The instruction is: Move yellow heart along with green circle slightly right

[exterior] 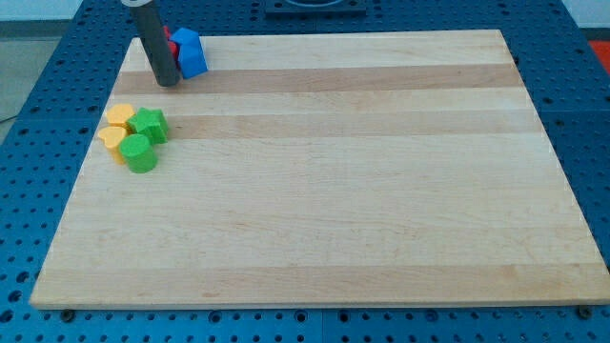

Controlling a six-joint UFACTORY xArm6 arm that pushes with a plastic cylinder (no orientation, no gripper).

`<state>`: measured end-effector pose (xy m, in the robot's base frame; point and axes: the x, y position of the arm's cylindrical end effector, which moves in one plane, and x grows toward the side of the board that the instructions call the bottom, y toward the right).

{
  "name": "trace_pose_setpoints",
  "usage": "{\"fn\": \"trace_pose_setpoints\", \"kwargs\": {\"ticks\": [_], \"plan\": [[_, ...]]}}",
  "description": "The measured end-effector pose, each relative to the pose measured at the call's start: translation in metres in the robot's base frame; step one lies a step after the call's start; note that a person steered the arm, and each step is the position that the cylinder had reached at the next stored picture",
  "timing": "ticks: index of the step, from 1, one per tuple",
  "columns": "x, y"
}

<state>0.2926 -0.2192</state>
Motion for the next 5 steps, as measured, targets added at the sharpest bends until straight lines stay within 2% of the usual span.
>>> {"fn": "trace_pose_setpoints", "kwargs": {"ticks": [2, 3, 5], "plan": [[0.012, 0.000], [0.039, -0.013], [0.041, -0.017]]}}
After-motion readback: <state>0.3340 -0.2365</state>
